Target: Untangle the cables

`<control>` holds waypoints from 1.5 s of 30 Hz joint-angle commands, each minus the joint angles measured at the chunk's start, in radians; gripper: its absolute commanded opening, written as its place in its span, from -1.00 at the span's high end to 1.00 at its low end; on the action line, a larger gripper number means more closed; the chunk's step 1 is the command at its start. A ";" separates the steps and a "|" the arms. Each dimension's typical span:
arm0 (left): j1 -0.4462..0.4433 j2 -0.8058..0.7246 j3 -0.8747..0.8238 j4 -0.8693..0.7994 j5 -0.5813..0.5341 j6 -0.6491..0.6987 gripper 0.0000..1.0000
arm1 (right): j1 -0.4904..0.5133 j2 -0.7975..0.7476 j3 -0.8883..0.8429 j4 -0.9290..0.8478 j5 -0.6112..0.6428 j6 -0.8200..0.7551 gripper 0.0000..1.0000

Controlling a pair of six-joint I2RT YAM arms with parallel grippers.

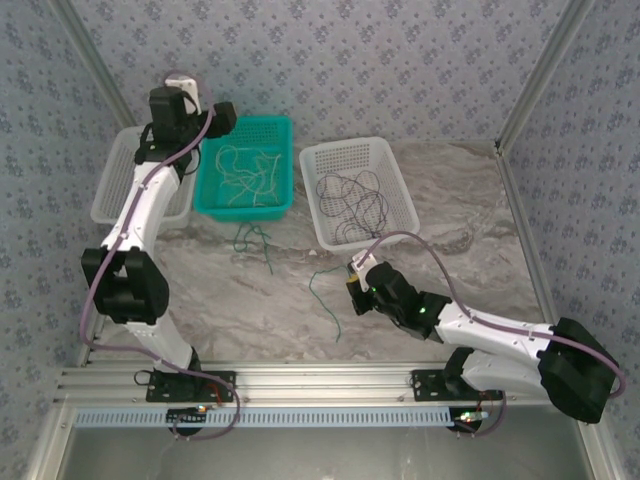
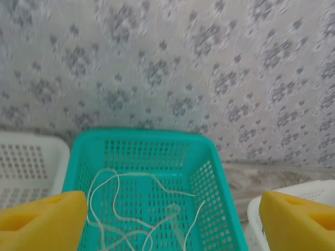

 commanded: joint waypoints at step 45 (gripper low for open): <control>-0.314 -0.630 -0.756 0.103 -0.170 0.047 1.00 | -0.217 0.049 0.407 -0.206 0.102 -0.372 1.00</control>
